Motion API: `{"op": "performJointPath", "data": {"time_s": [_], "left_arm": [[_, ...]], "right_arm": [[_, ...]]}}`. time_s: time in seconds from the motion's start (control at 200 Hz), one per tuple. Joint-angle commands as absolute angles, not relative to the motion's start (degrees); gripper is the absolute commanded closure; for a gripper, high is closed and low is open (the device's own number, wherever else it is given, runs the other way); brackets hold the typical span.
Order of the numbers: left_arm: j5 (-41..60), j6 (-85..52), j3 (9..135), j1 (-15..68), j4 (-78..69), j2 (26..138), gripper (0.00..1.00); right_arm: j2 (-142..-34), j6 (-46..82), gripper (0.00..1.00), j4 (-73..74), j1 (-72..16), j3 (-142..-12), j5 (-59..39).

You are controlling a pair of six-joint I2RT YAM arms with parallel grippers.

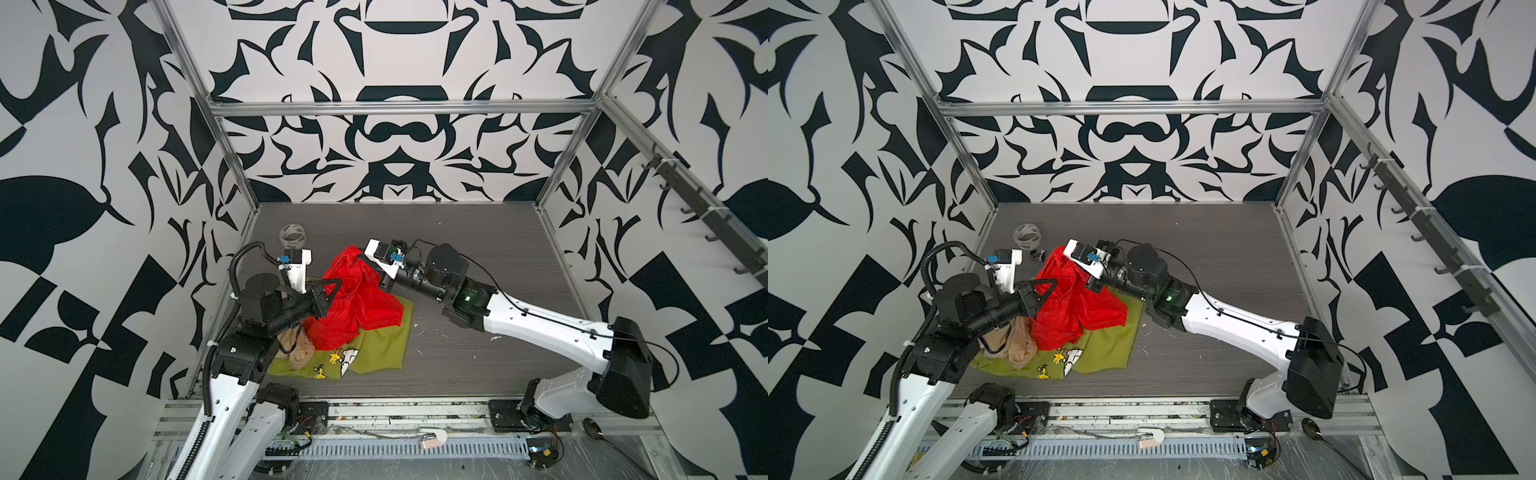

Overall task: Pick out a specific cloth from the pile
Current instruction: 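Raise the red shirt with both grippers, pulling it off the pile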

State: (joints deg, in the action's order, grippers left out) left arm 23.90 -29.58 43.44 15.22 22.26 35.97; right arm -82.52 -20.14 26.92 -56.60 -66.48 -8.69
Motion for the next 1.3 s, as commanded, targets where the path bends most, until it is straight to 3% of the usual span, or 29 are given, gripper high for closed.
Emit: {"op": "performJointPath", "data": {"time_s": [0.0,1.295], "left_arm": [[24.96,-28.93,46.81,15.20,22.45,35.63,0.89],[28.57,-31.09,59.38,15.20,21.64,43.31,1.00]], "right_arm": [[-79.02,-20.65,1.00,31.53,-56.25,-68.38,-8.33],[-76.56,-21.08,1.00,31.34,-56.16,-61.59,-4.58]]}}
